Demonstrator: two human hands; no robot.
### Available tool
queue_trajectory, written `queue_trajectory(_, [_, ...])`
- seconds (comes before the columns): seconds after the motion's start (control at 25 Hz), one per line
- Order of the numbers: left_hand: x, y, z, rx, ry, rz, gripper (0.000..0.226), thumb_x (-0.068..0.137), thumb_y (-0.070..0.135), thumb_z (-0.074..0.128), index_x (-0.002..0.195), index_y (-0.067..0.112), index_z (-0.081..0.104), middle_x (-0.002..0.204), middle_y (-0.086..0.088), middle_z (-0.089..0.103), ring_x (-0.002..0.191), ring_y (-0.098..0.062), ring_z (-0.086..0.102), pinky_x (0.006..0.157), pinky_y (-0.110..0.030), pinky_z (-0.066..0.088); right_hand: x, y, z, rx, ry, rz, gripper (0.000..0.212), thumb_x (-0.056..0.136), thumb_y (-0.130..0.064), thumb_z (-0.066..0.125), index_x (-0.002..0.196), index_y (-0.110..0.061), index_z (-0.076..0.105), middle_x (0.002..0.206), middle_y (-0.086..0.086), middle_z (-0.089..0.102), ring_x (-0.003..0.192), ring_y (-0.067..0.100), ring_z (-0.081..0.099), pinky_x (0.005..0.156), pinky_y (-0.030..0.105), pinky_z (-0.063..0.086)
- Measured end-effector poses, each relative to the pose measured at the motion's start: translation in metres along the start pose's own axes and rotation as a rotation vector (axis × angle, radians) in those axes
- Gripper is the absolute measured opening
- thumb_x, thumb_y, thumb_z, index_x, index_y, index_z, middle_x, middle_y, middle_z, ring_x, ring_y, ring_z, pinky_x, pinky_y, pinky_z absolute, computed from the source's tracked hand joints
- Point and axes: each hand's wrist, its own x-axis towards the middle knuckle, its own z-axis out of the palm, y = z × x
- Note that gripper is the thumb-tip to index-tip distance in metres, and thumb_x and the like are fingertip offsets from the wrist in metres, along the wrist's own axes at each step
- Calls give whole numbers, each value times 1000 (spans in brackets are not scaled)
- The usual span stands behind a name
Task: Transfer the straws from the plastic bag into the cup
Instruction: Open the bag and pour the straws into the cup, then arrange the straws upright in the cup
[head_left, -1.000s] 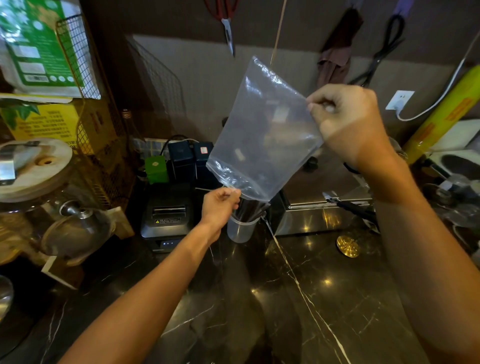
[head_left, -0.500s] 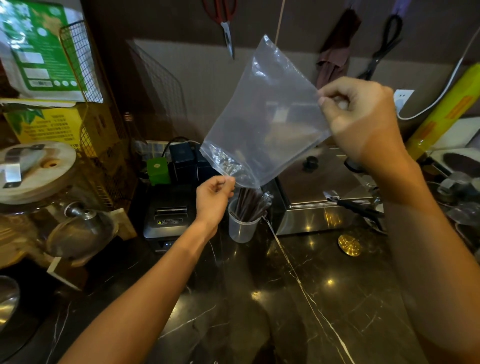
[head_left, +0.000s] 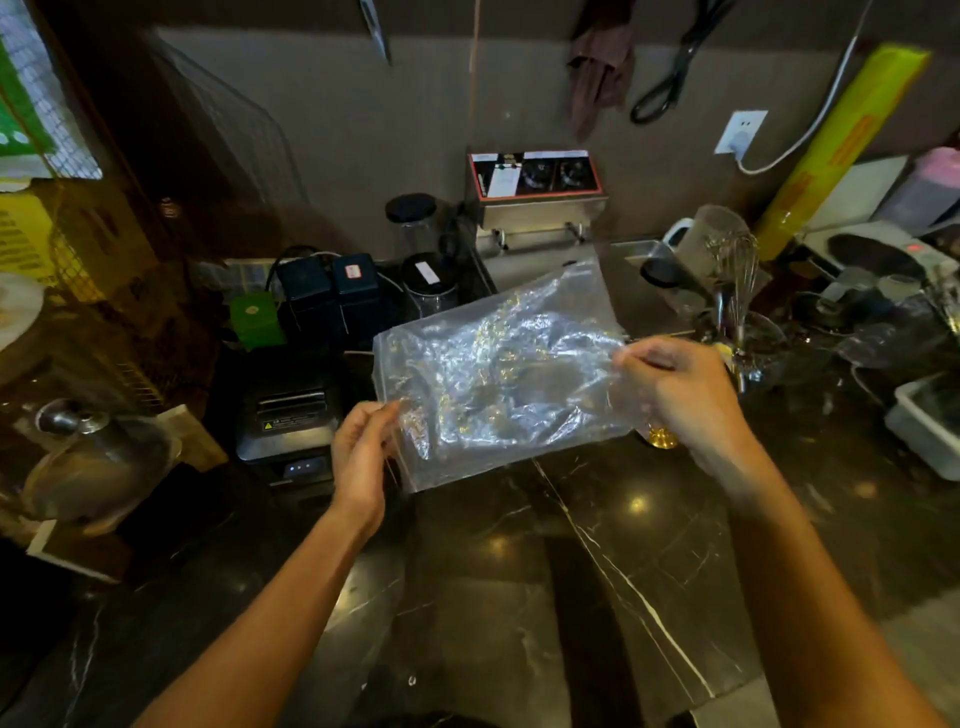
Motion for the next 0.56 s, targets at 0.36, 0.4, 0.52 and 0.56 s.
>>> queue_trajectory(0.36, [-42,-37,-17,44,-96,19,4,82,6,58,86,6,59,82,-1,60,80,-19,59,78,-39,51,-60,118,5,133,-125,311,11,98,-11,66,94,-4,74,77,3,69,54,-3,61,47,13,45])
queue_trajectory(0.4, [-50,-45,-15,66,-105,-3,6,81,5,59,87,4,58,83,-4,60,81,-22,59,78,-41,52,-64,128,5,137,-123,355,12,98,-10,66,95,-2,74,75,5,68,52,-3,60,46,13,45])
queue_trajectory(0.52, [-69,-66,-5,76,-143,-102,19,80,2,68,97,4,58,96,-16,60,92,-29,60,84,-47,52,-69,160,0,49,-140,433,15,99,-10,65,92,-1,73,73,8,67,51,2,58,45,14,44])
queue_trajectory(0.56, [-72,-74,0,81,-153,-169,24,83,-2,69,103,7,58,101,-19,63,95,-29,64,85,-47,55,-68,170,-3,14,-138,456,16,100,-12,64,91,-1,73,74,9,68,53,5,59,46,16,45])
